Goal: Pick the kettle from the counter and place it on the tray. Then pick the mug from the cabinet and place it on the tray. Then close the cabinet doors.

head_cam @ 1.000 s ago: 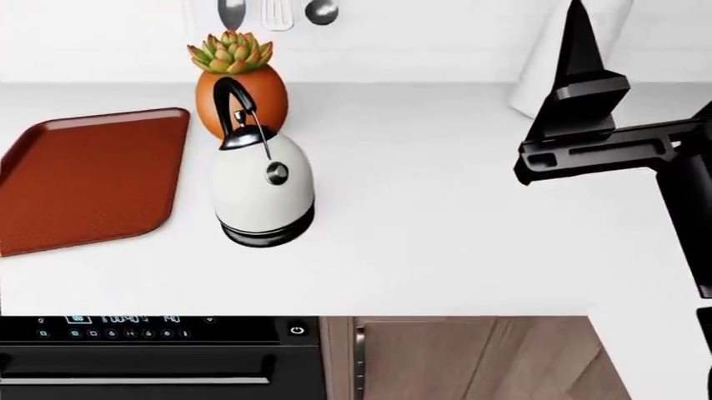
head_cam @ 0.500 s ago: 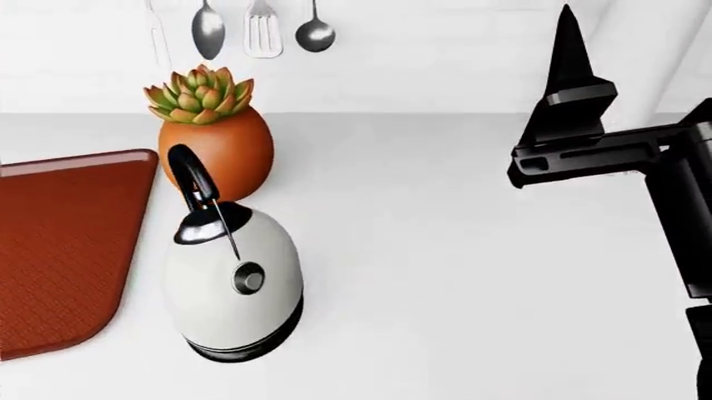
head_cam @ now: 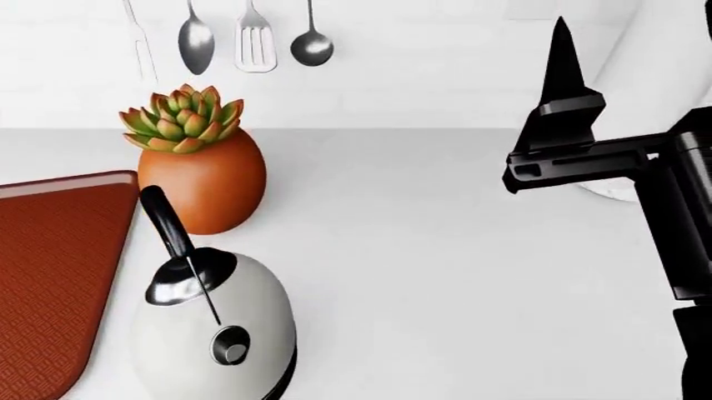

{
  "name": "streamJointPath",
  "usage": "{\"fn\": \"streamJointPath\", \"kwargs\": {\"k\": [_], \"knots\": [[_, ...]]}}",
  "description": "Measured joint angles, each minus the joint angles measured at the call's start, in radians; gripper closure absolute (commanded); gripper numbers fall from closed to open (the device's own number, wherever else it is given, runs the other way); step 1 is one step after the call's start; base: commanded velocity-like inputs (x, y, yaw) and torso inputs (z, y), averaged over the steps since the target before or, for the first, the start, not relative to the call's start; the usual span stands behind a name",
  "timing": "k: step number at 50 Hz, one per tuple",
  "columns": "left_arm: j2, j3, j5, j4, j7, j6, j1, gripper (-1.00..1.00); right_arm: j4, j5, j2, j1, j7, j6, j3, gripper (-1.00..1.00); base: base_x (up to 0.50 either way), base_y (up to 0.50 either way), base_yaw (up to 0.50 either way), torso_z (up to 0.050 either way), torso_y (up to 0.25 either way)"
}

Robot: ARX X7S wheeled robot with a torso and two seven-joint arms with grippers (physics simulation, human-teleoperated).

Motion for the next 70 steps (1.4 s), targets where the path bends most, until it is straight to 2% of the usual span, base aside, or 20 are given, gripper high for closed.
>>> {"fn": "streamJointPath", "kwargs": {"k": [6, 13, 14, 24, 35, 43, 47, 59, 70], "knots": [[-0.001, 0.116, -0.126, -0.088, 0.0, 0.047, 0.0, -1.0, 0.005, -0.026, -0.008, -0.019, -0.01, -0.003, -0.007, -1.0, 0.0, 0.0, 0.0, 0.0, 0.0], [-0.01, 0.184, -0.234, -0.121, -0.005, 0.099, 0.0, -1.0, 0.012, -0.055, -0.019, -0.041, -0.021, -0.005, -0.016, -1.0, 0.0, 0.0, 0.0, 0.0, 0.0], [-0.011, 0.19, -0.243, -0.123, -0.004, 0.103, 0.0, 1.0, 0.013, -0.058, -0.021, -0.044, -0.023, -0.005, -0.018, -1.0, 0.0, 0.0, 0.0, 0.0, 0.0], [-0.002, 0.203, -0.273, -0.124, 0.034, 0.132, 0.009, 1.0, 0.021, -0.087, -0.033, -0.063, -0.036, -0.009, -0.028, -1.0, 0.0, 0.0, 0.0, 0.0, 0.0], [-0.014, 0.236, -0.328, -0.138, 0.025, 0.151, 0.008, 1.0, 0.024, -0.104, -0.037, -0.077, -0.044, -0.015, -0.033, -1.0, 0.0, 0.0, 0.0, 0.0, 0.0], [-0.034, 0.279, -0.355, -0.156, 0.0, 0.225, 0.011, 1.0, 0.023, -0.109, -0.037, -0.082, -0.045, -0.019, -0.035, -1.0, 0.0, 0.0, 0.0, 0.0, 0.0], [-0.047, 0.203, -0.265, -0.12, -0.014, 0.219, 0.01, 1.0, 0.019, -0.104, -0.036, -0.079, -0.04, -0.019, -0.035, -1.0, 0.0, 0.0, 0.0, 0.0, 0.0], [-0.026, -0.137, 0.123, 0.048, 0.045, 0.096, 0.009, 1.0, 0.006, -0.083, -0.035, -0.067, -0.02, -0.013, -0.036, -1.0, -0.18, 0.0, 0.0, 0.0, 0.0], [-0.025, -0.293, 0.257, 0.274, 0.097, -0.074, 0.015, 1.0, -0.008, -0.07, -0.031, -0.064, 0.0, -0.011, -0.037, -1.0, -0.32, 0.0, 0.0, 0.0, 0.0]]}}
